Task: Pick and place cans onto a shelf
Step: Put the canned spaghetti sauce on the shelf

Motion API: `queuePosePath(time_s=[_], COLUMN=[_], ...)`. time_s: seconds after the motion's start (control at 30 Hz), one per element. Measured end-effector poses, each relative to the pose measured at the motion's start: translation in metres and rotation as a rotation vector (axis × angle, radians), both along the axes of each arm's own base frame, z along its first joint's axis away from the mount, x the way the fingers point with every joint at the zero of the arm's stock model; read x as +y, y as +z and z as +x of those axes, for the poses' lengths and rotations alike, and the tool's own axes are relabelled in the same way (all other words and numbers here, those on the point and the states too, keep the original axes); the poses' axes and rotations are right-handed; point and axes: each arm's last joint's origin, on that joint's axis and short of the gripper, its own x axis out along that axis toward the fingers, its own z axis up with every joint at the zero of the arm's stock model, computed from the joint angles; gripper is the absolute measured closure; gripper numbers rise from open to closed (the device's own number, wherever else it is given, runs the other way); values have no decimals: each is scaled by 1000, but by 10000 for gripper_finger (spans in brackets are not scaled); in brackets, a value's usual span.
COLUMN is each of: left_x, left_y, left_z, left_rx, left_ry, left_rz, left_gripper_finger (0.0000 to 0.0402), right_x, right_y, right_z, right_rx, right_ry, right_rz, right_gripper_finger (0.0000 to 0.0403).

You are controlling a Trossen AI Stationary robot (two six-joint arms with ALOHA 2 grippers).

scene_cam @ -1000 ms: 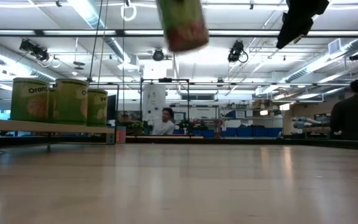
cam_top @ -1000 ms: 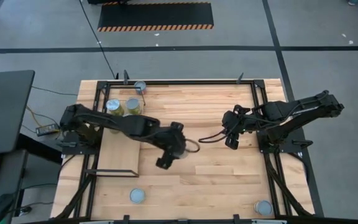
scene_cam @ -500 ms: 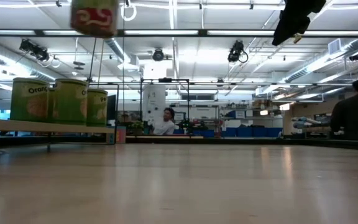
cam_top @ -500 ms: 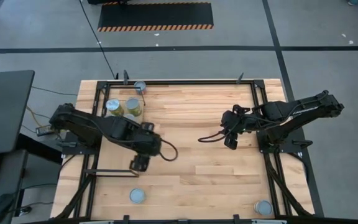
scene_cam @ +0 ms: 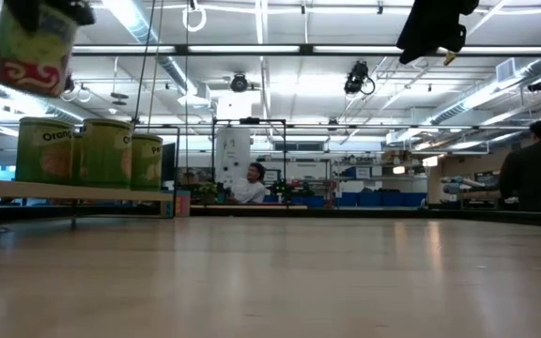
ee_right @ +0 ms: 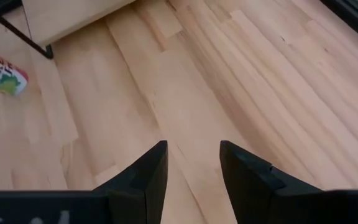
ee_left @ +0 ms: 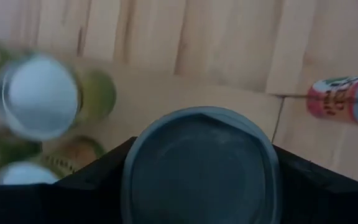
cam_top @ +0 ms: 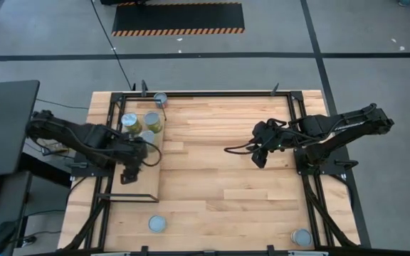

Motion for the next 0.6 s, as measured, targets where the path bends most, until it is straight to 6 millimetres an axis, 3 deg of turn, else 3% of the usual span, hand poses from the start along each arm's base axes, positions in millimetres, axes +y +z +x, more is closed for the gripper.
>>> queuePosePath(time_s=[0.27, 0.43, 0.6], left_x=[10, 11, 12], left_y=[-32, -59, -65], left_z=[-28, -33, -34], left_rx=[60, 119, 129], left_ry=[33, 50, 51], left_rz=[15, 33, 44], left_gripper_finger=[121, 121, 121], right_x=[0, 0, 0], right_y=[1, 1, 1], right_z=[1, 2, 2], right_rx=[-31, -43, -47], right_ry=[-48, -82, -100], right_rz=[44, 73, 91], right_gripper_finger=[249, 249, 249])
